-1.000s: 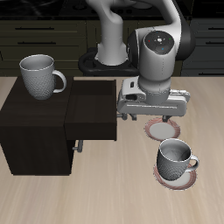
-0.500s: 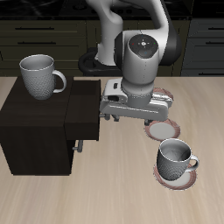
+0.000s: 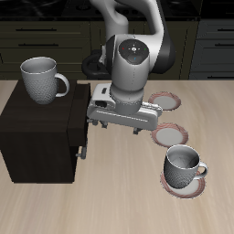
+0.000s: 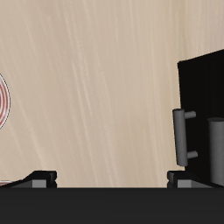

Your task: Place the porcelain mug that is in the drawer onto the top of the cabinet and close the drawer

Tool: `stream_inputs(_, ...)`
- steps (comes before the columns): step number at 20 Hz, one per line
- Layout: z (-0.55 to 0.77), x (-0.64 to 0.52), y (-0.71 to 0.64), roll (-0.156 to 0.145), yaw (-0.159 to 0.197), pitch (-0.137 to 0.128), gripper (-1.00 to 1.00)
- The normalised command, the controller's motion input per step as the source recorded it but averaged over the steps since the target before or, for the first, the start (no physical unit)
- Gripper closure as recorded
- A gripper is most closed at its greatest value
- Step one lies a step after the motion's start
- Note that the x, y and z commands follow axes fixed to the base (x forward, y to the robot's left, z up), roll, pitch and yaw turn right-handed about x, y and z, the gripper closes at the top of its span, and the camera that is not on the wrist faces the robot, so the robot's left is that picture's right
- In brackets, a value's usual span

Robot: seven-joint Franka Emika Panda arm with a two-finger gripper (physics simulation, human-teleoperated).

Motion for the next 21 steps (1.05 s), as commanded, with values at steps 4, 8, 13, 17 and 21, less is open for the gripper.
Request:
stream_inputs(4, 0.01, 0.05, -0.63, -0.074, 0.002, -0.011, -1.0)
stream_inputs(8, 0.08, 0.05, -0.45, -0.047, -0.011, -0.015, -1.0)
stream_inputs(13, -0.05, 0.04, -0.38, -0.042, -0.004, 0.003, -1.0)
stream_inputs(17, -0.07, 0.03, -0.1, -0.011, 0.009, 0.01, -1.0)
stream_inputs(21, 0.08, 0.01, -0.06, -0.011, -0.002, -0.008, -1.0)
